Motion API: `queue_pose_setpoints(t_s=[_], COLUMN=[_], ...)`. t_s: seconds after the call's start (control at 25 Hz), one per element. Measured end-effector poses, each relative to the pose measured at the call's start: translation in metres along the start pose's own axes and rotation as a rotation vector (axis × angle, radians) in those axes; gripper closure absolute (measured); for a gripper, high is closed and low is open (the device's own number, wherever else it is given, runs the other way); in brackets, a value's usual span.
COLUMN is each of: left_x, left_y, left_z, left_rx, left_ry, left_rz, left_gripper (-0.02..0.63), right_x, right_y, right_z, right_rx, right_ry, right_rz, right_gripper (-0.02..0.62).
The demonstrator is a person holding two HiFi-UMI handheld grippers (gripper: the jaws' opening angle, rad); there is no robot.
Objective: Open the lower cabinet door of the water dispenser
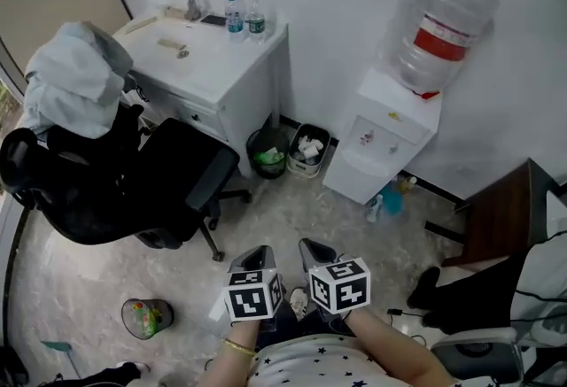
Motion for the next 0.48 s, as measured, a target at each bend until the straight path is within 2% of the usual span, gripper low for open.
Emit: queue_pose_setpoints(t_s=[0.32, 0.48], left_x=[0.094, 0.151], left_y=[0.076, 0.105], left_z=[-0.033, -0.042], left_rx=[0.19, 0.25], left_ry=[-0.137, -0.206], left_rz=[0.131, 0.174], left_gripper=[0.598, 0.6], right_x=[-0.003, 0.009], right_y=[0.104, 0.165], right_z=[0.001, 0.007], right_rx=[0.202, 0.295], right_ry=[0.02, 0.007], right_rz=[0.2, 0.288], right_gripper=[0.597, 0.597])
Point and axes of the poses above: the fingertips, and each gripper's own axes: x forward along the fingers, y to its right, z out of its underside, the point moved 6 cm from there along -x, backward along the fingers, and after that the axes turned 2 degrees about -y, right-handed, at the moved point
